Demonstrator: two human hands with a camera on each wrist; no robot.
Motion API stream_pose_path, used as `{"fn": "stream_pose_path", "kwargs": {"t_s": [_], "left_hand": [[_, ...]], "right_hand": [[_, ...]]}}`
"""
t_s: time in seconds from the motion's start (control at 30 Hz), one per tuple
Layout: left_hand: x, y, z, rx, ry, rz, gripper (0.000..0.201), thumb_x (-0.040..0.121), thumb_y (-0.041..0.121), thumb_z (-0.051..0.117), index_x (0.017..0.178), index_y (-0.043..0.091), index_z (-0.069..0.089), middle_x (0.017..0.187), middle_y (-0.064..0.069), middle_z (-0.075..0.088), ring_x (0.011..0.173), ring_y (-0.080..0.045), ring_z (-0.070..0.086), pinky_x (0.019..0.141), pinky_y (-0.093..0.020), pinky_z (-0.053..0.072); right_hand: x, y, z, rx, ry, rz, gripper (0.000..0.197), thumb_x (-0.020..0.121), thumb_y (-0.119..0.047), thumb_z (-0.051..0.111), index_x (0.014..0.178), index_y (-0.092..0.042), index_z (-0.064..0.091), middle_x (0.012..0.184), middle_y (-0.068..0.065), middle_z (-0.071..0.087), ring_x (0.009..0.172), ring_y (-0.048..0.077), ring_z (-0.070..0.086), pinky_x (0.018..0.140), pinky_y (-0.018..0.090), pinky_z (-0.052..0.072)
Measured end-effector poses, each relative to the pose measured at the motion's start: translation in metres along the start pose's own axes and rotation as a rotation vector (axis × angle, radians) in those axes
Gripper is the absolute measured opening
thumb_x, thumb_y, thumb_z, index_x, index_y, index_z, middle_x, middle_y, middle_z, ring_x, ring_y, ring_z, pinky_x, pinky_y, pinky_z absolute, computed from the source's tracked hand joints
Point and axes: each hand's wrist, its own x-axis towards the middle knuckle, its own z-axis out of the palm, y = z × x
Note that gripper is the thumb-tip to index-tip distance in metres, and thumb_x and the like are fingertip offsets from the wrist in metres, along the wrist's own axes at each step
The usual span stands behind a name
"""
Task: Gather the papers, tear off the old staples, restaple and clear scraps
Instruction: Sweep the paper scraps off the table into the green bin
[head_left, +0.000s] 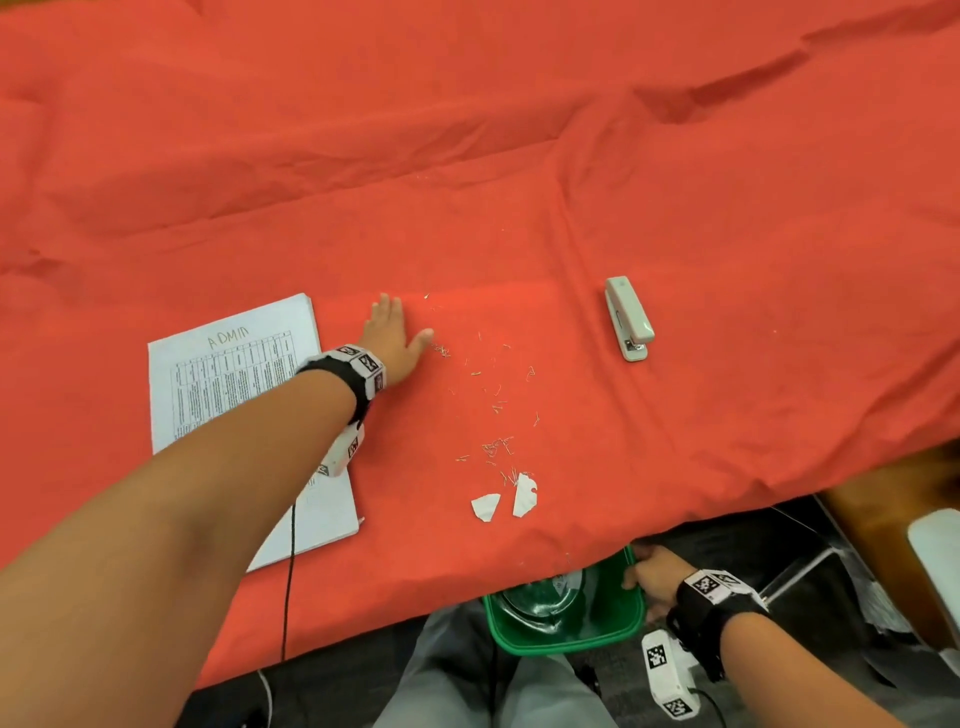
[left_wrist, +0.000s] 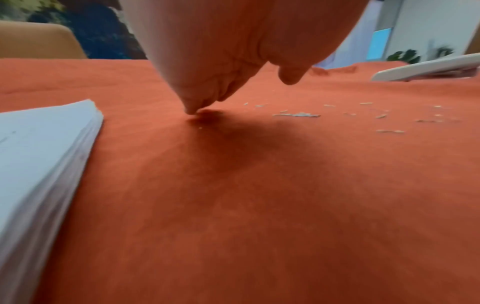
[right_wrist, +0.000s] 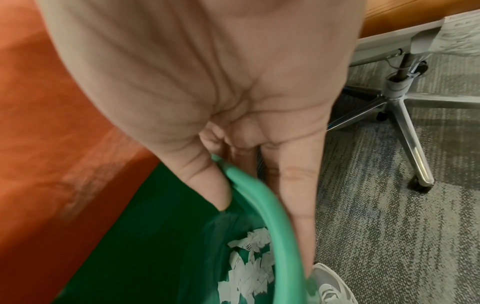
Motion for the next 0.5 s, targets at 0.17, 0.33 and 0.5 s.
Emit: {"fn": "stream_pose_path", "kwargs": {"t_s": [0.17,0.33,0.5], "left_hand": [[-0.027,0.015,0.022,0.09,-0.117,0.208,0.077,0.098,0.045,0.035,0.151,0.003,-0.002,0.159,-0.015,-0.014,0.148,-0.028,-0.01,0.121,-0.04,0.001],[-0.102,0.042,0.061,0.166,-0.348,0.555,0.077,0.098,0.047,0.034,0.152,0.008,-0.006,0.159,-0.008,-0.018,0.147,-0.02,-0.013,0.122,-0.036,0.001],[-0.09,0.047,0.044,0.144,-0.305,0.581,0.066,0.101,0.037,0.033,0.152,0.009,0.001,0.16,-0.006,-0.009,0.148,-0.016,-0.007,0.121,-0.028,-0.001]], "right_hand": [[0.005,0.007,0.001,-0.001,-0.002,0.003,0.034,0.079,0.016,0.043,0.088,-0.011,0.061,0.098,0.032,0.066,0.085,0.049,0.065,0.063,0.056,0.057],[0.012,0.014,0.002,0.031,-0.011,0.009,0.036,0.077,0.016,0.042,0.094,-0.007,0.062,0.101,0.037,0.065,0.088,0.056,0.064,0.071,0.07,0.05],[0.018,0.017,0.003,0.067,-0.027,0.001,0.039,0.075,0.018,0.041,0.101,-0.003,0.061,0.101,0.04,0.064,0.088,0.058,0.063,0.073,0.073,0.047]]}}
